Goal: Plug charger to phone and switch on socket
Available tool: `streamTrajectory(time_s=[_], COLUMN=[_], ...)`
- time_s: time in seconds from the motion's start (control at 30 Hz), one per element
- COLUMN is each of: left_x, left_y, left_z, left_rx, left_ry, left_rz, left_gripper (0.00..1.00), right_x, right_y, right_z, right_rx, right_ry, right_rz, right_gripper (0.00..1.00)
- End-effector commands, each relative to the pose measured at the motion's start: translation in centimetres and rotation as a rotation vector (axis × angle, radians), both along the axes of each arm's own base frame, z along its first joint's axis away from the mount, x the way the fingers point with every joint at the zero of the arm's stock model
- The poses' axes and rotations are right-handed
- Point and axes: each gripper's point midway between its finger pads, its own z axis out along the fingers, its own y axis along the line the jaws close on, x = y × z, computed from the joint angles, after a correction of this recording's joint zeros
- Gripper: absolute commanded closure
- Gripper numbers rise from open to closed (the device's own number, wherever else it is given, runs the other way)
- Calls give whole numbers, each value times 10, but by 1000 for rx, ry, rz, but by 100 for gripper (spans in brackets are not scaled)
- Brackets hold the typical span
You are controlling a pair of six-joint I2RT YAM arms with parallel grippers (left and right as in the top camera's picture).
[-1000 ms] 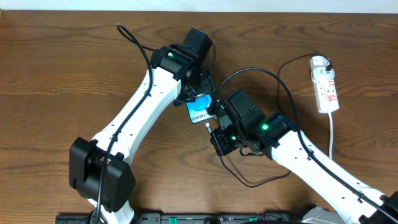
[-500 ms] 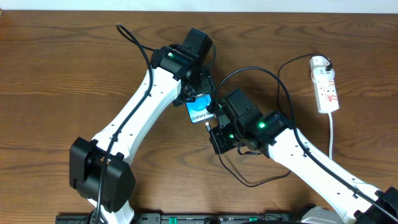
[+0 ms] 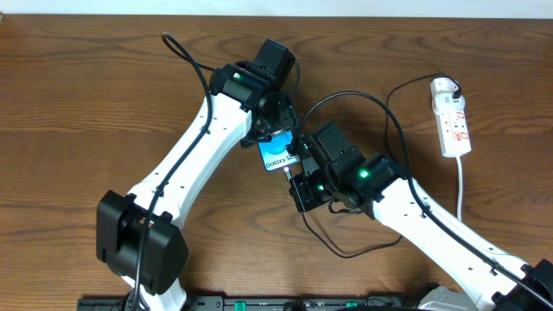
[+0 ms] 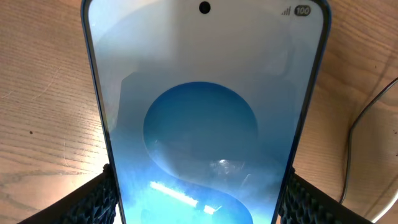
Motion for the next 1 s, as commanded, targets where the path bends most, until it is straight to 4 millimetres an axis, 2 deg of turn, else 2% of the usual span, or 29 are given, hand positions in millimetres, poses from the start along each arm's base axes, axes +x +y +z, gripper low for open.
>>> streamTrajectory(time_s=[0.0,0.97], left_x=[3,0], left_y=[0,-4], left_z=[17,17], left_rx=[-18,-44], left_ry=[-41,-24], left_rz=[8,18], left_gripper=[36,36], right_x=[1,0], right_y=[6,5], right_z=[6,5], right_rx=[18,16], right_ry=[-1,18], right_rz=[-4,-26], right_gripper=[99,99])
